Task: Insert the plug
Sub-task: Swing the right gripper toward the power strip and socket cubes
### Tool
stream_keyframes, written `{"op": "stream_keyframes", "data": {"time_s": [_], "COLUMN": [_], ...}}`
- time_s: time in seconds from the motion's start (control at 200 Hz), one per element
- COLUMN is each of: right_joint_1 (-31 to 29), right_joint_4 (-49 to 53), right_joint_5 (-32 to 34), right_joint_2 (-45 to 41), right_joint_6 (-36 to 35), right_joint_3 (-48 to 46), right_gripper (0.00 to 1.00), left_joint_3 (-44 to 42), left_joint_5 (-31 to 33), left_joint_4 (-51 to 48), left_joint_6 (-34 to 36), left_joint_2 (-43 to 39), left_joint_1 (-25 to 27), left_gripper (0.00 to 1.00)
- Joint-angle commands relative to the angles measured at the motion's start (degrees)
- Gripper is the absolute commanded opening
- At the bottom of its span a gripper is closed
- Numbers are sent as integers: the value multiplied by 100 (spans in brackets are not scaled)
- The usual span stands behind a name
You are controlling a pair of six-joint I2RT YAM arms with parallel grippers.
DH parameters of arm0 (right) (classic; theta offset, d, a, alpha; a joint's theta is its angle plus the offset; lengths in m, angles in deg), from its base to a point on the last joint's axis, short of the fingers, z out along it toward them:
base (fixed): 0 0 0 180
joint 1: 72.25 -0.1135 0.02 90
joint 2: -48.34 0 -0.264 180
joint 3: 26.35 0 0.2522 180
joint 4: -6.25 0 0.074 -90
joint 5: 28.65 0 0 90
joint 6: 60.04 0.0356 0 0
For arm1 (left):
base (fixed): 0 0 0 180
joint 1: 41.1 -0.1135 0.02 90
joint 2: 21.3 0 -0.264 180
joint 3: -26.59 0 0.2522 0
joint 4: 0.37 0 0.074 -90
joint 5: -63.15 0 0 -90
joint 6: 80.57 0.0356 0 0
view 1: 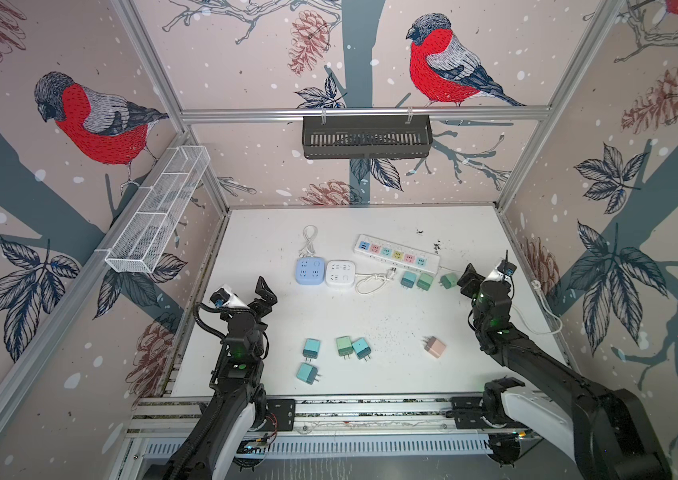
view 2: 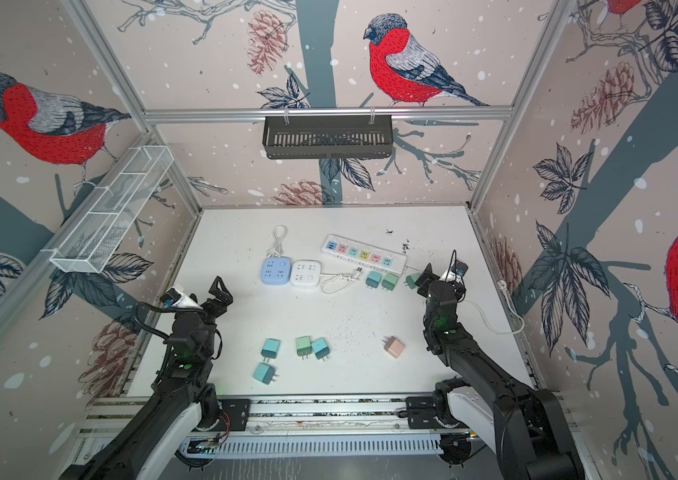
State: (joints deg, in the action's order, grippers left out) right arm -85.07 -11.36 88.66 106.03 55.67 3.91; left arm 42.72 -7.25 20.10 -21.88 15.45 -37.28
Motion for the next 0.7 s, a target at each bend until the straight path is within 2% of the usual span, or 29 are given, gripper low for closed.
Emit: {"op": "stream_keyframes", "data": {"time_s": [0.0,0.045,0.09,0.225,0.35,0.5,0.69], "right_joint_1": [-53,-184,-437,-1653,-2576,-2978,-3157], "right_joint_4": [699,971,1270,1979,2207,2984,3460], "right_joint_5": [-354,-737,-841,-428,-280,-283,-618], "right_joint_2": [-98,-117,-129,58,831,2151,3505], "right_joint_6": [666,874,1023,1268,1330,1342,972], "right_joint_3": [313,449,683,1482,2217,3521,4897], "right_gripper": [76,73,72,69,62,52,49], "left_joint_3": [-45,35,142,486,699,744,743], "left_joint_5": [182,151,145,94,18,-104,-187], "left_joint_4": [181,135,72,-194,-320,-326,-331], "left_joint_6": [-212,-201,-207,-240,-231,-216,-211], "left_joint_2": [-23,91,235,731,1027,1105,1088], "left_joint_1": [-12,-12,-10,-12,-12,-12,-8], "left_gripper": [98,98,97,97,97,97,97]}}
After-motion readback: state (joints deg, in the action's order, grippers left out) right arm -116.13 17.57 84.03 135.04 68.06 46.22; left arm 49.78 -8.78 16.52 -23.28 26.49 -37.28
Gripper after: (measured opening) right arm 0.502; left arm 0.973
